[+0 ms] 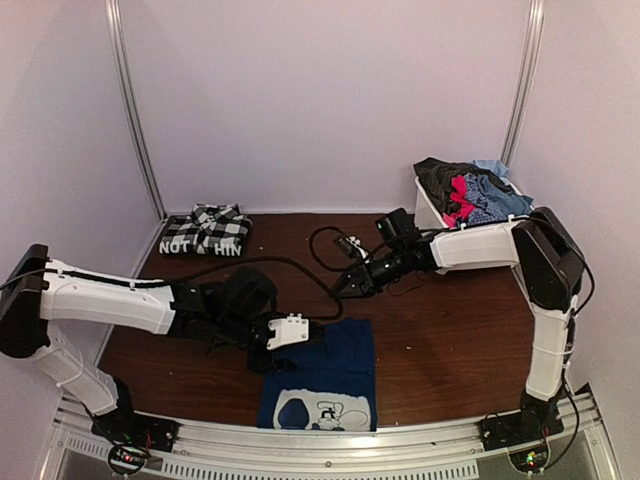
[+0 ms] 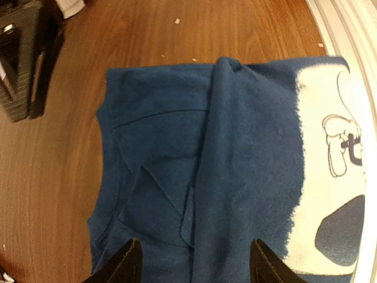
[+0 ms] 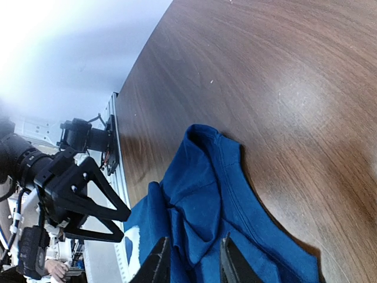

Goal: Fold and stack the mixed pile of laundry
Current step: Adjust the square-folded T-shirt at the center of the board.

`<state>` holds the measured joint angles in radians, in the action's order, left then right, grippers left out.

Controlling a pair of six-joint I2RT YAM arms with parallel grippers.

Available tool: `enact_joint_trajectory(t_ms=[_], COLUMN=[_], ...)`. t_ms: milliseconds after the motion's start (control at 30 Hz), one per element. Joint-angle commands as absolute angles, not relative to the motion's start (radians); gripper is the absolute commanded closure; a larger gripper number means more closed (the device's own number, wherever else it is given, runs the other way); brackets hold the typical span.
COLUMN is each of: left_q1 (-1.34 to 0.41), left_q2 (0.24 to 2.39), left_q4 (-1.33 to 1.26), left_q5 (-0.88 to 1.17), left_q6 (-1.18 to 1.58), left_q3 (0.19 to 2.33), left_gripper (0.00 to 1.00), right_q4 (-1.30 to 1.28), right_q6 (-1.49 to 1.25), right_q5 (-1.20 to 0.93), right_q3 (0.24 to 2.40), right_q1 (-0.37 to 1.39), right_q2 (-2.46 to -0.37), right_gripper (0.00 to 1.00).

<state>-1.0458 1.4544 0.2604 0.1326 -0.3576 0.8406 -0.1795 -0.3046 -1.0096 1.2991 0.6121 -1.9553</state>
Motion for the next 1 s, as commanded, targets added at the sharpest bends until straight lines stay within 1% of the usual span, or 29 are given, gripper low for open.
enact_joint_trajectory(t_ms=[0, 100, 233, 467, 600, 667, 733, 900, 967], left_q1=[-1.052, -1.052, -1.052, -1.052, -1.052, -1.052, -1.052, -1.052, -1.052], left_q2=[1.517, 1.584, 1.643, 1.719, 1.74, 1.741, 1.741, 1.718, 1.692], left_q4=[0.226, 0.224, 0.186, 0.179, 0.191, 0.202, 0.214, 0.26, 0.262], left_q5=[0.192, 0.226, 0.235, 0.236, 0.224, 0.229, 0.228, 0.229, 0.225], left_q6=[-0.486, -0.506, -0.515, -0.531, -0.534, -0.534, -0.533, -0.536, -0.533], left_q3=[0.905, 0.928, 0.941, 0.972, 0.981, 0.983, 0.99, 1.02, 1.031], left_gripper=[0.41, 0.47, 0.48, 0.59, 0.61, 0.68, 0.76, 0.99, 1.0], right_q4=[-0.12, -0.142, -0.152, -0.141, -0.168, -0.185, -0.19, -0.2, -0.202], right_q6=[-0.348, -0.346, -0.348, -0.358, -0.333, -0.321, -0.315, -0.3, -0.297], right_q5=[-1.12, -1.134, -1.136, -1.114, -1.085, -1.075, -1.069, -1.059, -1.056], right_q3=[1.357, 1.407, 1.436, 1.449, 1.459, 1.462, 1.46, 1.454, 1.455], right_q1=[0.638, 0.673, 0.707, 0.709, 0.71, 0.709, 0.709, 0.71, 0.71], right_q2=[-2.042, -2.096, -2.157, -2.228, -2.283, -2.307, -2.322, -2.331, -2.336], right_gripper=[0.74, 0.75, 0.79, 0.83, 0.85, 0.85, 0.86, 0.87, 0.87])
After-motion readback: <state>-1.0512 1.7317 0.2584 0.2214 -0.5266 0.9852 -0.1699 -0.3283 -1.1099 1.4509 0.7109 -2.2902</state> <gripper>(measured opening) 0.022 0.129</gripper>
